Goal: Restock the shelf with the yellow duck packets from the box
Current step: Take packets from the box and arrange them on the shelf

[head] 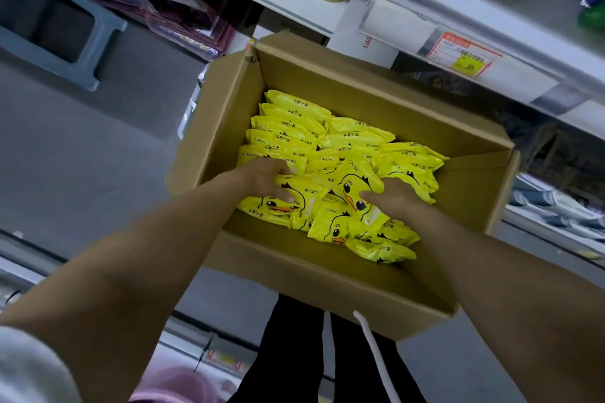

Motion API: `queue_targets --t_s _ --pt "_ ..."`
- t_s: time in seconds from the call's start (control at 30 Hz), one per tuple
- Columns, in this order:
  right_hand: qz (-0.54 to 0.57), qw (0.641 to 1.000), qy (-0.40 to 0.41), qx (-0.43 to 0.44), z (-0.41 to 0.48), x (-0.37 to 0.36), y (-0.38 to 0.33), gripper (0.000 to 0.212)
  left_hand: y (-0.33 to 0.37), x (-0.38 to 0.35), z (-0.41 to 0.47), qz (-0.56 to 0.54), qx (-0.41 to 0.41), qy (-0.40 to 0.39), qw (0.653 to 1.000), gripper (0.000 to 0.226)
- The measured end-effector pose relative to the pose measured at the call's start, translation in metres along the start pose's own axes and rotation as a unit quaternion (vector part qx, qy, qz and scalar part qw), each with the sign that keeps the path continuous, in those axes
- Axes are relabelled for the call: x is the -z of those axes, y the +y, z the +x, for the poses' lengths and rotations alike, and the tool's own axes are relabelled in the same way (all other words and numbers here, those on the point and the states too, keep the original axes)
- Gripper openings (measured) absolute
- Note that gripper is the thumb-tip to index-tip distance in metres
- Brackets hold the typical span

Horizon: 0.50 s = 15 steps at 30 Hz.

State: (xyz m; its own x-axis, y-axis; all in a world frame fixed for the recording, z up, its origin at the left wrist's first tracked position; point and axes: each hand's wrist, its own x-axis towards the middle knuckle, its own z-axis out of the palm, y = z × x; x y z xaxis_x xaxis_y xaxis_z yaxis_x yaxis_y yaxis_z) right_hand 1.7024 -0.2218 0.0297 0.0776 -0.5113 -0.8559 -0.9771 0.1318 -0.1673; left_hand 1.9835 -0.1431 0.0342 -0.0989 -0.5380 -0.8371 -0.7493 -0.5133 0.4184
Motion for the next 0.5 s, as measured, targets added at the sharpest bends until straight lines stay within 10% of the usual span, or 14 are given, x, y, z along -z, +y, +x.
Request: queue_targets --t_s 0.27,0.5 --pt "0.074 0.997 -0.001 -0.037 -0.030 -0.003 0.010 0.093 0.032 -0.016 -0.020 0.226 0.028 0.073 0.971 0.062" --pt "0.072 0.997 0.032 -0.014 -0.078 0.018 0.030 0.094 0.071 0.011 -0.051 0.156 0.016 0.045 0.987 0.069"
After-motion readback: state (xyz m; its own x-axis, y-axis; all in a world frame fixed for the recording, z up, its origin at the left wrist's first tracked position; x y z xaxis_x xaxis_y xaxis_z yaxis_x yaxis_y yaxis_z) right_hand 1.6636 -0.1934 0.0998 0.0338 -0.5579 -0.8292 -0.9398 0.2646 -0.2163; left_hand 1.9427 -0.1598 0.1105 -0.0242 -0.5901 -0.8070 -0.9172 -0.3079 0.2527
